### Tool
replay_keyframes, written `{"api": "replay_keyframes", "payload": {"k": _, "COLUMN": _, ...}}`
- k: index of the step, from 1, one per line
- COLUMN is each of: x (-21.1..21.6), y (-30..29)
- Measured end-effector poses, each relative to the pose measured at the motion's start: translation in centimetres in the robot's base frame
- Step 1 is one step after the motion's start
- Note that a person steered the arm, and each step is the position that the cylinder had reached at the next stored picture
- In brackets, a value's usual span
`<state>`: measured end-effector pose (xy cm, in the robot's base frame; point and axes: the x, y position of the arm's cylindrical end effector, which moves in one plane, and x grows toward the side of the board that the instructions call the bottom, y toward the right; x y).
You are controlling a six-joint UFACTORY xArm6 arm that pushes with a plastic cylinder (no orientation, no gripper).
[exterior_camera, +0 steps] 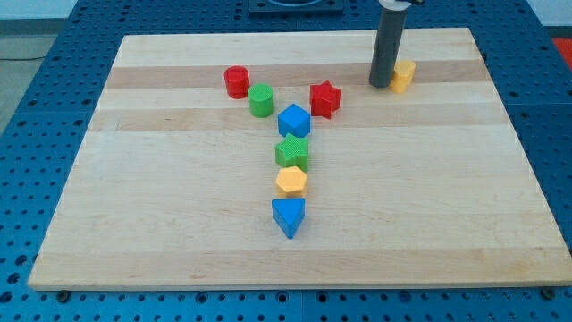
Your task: Move the red star into the red circle
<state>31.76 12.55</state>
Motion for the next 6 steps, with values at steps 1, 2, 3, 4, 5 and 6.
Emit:
{"api": "replay_keyframes", "payload": {"k": 1, "x": 0.0, "y": 0.0}}
{"api": "replay_keyframes", "payload": {"k": 2, "x": 1.1, "y": 0.0}}
{"api": "replay_keyframes", "payload": {"k": 3, "x": 5.0, "y": 0.0}}
{"api": "replay_keyframes", "payload": {"k": 4, "x": 7.9, "y": -1.8}}
{"api": "replay_keyframes", "payload": {"k": 5, "x": 7.1, "y": -5.4}}
{"api": "replay_keyframes", "payload": {"k": 6, "x": 4.5, "y": -5.9}}
